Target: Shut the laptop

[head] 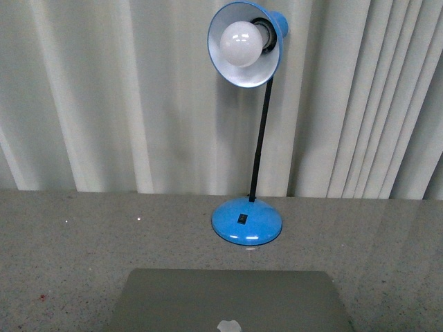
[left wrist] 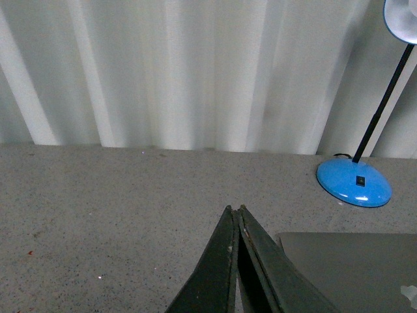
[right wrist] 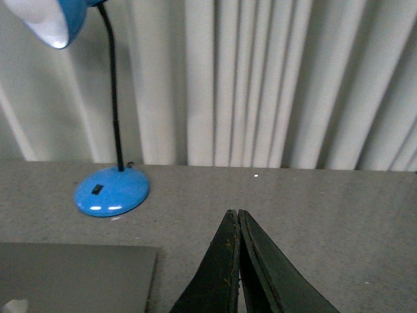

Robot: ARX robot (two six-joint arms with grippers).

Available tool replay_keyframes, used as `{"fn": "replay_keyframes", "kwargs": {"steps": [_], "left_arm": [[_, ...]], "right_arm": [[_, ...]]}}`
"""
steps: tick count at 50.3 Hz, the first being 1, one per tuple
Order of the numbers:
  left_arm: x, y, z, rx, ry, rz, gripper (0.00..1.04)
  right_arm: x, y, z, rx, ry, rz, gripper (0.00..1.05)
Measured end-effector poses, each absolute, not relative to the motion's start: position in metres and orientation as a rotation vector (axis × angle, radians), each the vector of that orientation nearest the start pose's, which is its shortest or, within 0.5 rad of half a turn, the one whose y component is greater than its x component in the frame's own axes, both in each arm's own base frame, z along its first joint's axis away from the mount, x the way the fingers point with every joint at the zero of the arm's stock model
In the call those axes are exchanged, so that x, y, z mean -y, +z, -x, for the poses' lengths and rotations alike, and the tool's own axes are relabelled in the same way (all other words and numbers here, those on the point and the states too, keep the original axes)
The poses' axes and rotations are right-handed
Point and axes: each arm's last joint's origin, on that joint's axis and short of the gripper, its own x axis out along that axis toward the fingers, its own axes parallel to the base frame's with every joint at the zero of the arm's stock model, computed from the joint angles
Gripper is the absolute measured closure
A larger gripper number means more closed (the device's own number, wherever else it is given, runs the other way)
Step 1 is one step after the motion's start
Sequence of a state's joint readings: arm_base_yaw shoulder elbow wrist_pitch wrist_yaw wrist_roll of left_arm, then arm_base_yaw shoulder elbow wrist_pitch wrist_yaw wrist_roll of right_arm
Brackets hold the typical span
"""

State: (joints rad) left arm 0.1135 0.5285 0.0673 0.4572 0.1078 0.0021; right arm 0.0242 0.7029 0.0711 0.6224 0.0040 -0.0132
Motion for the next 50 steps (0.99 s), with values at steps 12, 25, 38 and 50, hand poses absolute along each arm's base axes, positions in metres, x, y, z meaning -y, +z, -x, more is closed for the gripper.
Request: {"fn": "replay_keyframes", "kwargs": {"steps": [12,25,38,50], "left_arm": [[0.0,0.175,-0.125,-0.002,-0.005,0.001,1.01],[0.0,0.177,-0.119,0.034,0.0,0.001,1.01],[0.0,0.176,-0.111,0.031,0.0,0.001,1.01],[0.0,0.172,-0.102,0.003,0.0,0.001,1.01]], "right_arm": [[0.0,0.165,-0.135,-0.004,0.003,0.011,1.02],[0.0,0.168,-0.127,0.005,0.003,0.011,1.02],[0.0,0.169,-0.117,0.009,0.003,0.011,1.02],[0.0,0.169,-0.112,0.009,0.003,0.011,1.02]]}}
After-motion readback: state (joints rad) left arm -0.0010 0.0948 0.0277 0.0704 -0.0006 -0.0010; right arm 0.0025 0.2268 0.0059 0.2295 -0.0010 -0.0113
